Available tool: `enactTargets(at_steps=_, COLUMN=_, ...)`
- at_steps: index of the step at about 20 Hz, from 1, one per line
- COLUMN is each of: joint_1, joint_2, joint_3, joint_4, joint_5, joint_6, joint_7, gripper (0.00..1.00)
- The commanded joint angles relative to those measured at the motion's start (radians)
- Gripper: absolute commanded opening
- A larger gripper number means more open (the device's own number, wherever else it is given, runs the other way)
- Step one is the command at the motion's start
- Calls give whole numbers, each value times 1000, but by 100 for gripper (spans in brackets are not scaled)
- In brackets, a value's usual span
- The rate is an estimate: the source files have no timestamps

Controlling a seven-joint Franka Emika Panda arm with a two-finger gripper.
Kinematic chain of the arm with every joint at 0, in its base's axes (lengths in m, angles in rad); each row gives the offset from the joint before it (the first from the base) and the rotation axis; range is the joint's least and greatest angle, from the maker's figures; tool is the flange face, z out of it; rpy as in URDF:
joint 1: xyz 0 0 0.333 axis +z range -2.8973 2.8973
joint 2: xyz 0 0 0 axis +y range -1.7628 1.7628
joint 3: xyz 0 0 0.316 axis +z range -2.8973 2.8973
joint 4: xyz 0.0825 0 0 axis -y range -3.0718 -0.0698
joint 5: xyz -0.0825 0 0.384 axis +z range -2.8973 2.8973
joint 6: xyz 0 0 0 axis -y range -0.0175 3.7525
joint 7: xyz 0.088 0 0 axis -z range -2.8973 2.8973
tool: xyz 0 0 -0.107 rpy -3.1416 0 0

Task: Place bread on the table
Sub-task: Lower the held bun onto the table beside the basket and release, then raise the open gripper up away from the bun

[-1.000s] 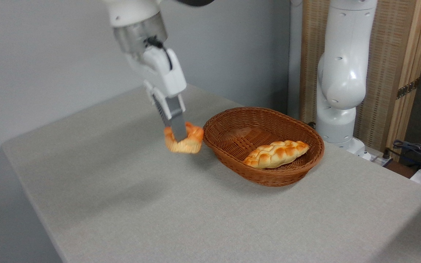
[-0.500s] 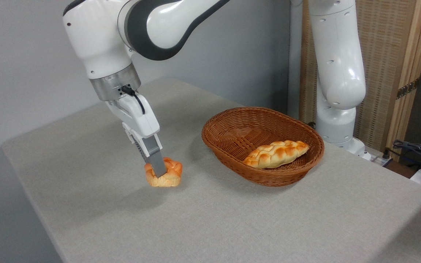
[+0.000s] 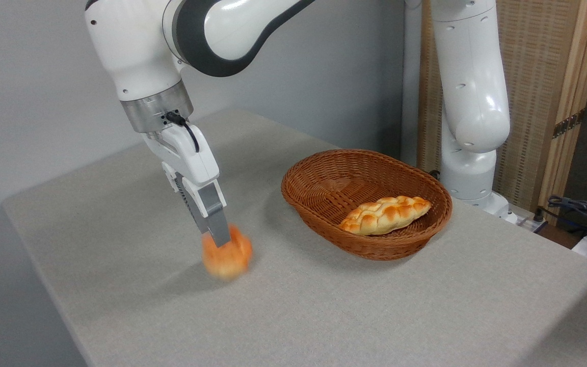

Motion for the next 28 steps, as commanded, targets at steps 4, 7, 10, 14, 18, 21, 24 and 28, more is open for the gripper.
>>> enactTargets(at_steps=4, joint_1=2, joint_2=-10, joint_3=-2, joint_4=4, joint_5=-20, joint_6=-2, joint_7=-5, gripper=100)
enactTargets(at_steps=7, joint_1=38, joint_2=-43, joint_3=-12, joint_4=7, joint_5=-32, joint_6=0, joint_7=-5, gripper=100)
enactTargets(at_steps=10, joint_1=199, joint_2=-109, joint_3=-150, joint_4=21, joint_5=-66, joint_6=-2, joint_7=-6, gripper=100)
enactTargets(at_steps=14, joint_1=495, joint_2=-172, joint_3=-449, joint_4=59, joint_5=-51, joint_6=-55, joint_7=-3, gripper=100)
enactTargets(at_steps=18, joint_1=595, joint_2=-183, joint_3=-525, joint_4=105, joint_5=-63, joint_6=-98, joint_7=1, gripper=100)
enactTargets(at_steps=21, joint_1=599, joint_2=-191, joint_3=-520, joint_4=128, joint_5=-66, joint_6=-132, joint_7=4, gripper=100)
enactTargets(at_steps=24, joint_1=599, joint_2=-192, joint_3=-519, joint_4=130, joint_5=-65, joint_6=-169, joint_7=7, gripper=100)
enactTargets(at_steps=28, joint_1=600, joint_2=-192, joint_3=-522, joint_4=131, joint_5=-63, joint_6=-191, joint_7=33, gripper=100)
